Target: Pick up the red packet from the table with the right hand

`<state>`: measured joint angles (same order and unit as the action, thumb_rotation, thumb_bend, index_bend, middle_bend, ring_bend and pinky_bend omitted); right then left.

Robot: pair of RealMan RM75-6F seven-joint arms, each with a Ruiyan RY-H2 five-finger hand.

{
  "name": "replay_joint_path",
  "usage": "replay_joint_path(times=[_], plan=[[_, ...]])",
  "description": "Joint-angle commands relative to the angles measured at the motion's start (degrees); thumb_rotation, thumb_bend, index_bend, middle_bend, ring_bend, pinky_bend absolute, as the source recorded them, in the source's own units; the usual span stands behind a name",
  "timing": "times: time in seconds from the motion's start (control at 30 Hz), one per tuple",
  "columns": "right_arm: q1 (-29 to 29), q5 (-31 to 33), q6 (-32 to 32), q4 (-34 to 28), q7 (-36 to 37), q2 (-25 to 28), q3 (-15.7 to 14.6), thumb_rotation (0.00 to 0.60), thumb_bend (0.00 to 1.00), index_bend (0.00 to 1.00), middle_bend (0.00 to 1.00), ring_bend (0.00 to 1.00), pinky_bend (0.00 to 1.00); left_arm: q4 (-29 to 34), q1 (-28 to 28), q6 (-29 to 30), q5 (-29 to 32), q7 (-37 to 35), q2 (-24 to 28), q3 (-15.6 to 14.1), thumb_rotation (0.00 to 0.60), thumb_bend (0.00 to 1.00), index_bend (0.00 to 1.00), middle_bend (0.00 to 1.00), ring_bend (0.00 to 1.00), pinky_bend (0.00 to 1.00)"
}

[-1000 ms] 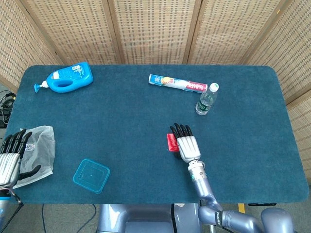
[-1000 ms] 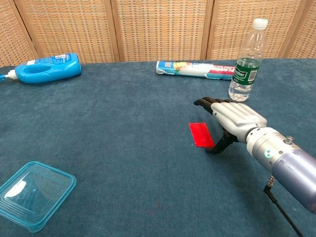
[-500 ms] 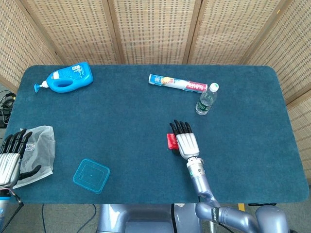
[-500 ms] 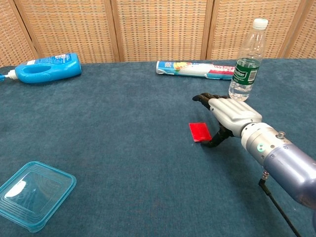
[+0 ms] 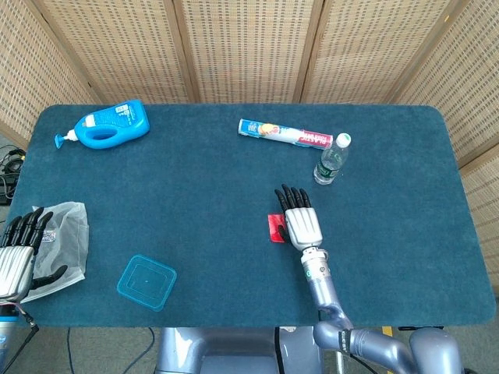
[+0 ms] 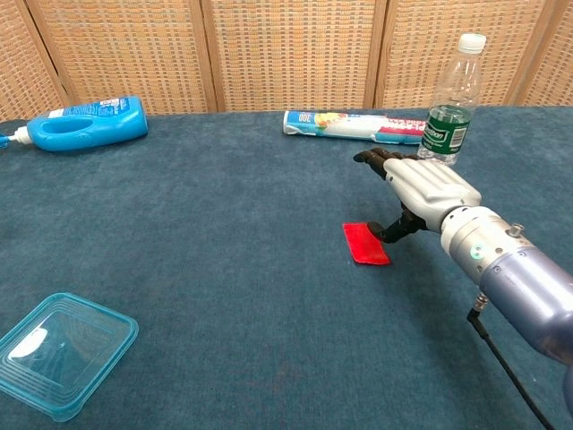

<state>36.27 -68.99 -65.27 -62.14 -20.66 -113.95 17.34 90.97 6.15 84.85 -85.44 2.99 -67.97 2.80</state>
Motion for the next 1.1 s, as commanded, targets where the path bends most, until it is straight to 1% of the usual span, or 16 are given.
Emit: replay_joint_path(times=[0.03,0.13,0.2,0.3,0.37,0.47,0.53,0.8,0.9,1.1], plan=[[-0.3,-0.4,-0.6,-1.2,0.1,0.7,-0.1,0.6,0.54,0.07,0.0,0.0,0.0,0.0,0.0,0.0,0.0,0.0,0.0,0.0,0.6,0.19,0.0,0.0,0.0,0.0],[-0.9,-0.6,-1.4,-3.2,0.0,1.8,-0.5,0.6,0.53,0.07,0.0,0.0,0.0,0.1,0.0,0.0,-0.1,0.1,0.0,-0.1,0.6,0.19,0.0,0.0,0.0,0.0],[-1.7,-1.3,-2.5,-5.4,-0.1,2.9,-1.2,0.6,0.51,0.08,0.0,0.0,0.0,0.1,0.0,0.0,-0.1,0.1,0.0,-0.1,0.6,0.19,0.0,0.0,0.0,0.0],[-2.4,-1.8,-3.6,-7.2,-0.8,3.6,-2.0,0.6,0.41,0.14,0.0,0.0,0.0,0.1,0.0,0.0,-0.2,0.2,0.0,-0.1,0.6,0.19,0.0,0.0,0.0,0.0],[-2.7,-1.9,-4.0,-7.6,-1.3,3.7,-2.4,0.6,0.33,0.2,0.0,0.0,0.0,0.2,0.0,0.2,-0.3,0.2,0.0,-0.2,0.6,0.19,0.0,0.0,0.0,0.0],[-3.0,-1.9,-4.4,-8.1,-1.7,3.4,-2.9,0.6,0.25,0.26,0.0,0.0,0.0,0.3,-0.1,0.4,-0.5,0.2,0.0,-0.1,0.6,0.19,0.0,0.0,0.0,0.0],[-3.1,-1.9,-4.5,-8.2,-1.8,3.1,-3.2,0.6,0.23,0.27,0.0,0.0,0.0,0.4,-0.1,0.4,-0.5,0.2,0.0,-0.2,0.6,0.19,0.0,0.0,0.0,0.0],[-3.1,-2.1,-4.5,-7.0,-1.6,1.0,-3.9,0.6,0.21,0.27,0.0,0.0,0.0,0.3,-0.1,0.5,-0.5,-0.1,0.1,-0.1,0.6,0.19,0.0,0.0,0.0,0.0],[-2.8,-2.1,-4.3,-4.9,-1.2,-0.5,-3.9,0.6,0.21,0.26,0.0,0.0,0.0,0.3,-0.1,0.4,-0.4,-0.3,0.2,0.0,0.6,0.19,0.0,0.0,0.0,0.0],[-2.6,-2.0,-4.0,-1.9,0.0,-2.0,-3.5,0.6,0.21,0.25,0.0,0.0,0.0,0.3,-0.1,0.4,-0.3,-0.5,0.3,0.0,0.6,0.19,0.0,0.0,0.0,0.0]])
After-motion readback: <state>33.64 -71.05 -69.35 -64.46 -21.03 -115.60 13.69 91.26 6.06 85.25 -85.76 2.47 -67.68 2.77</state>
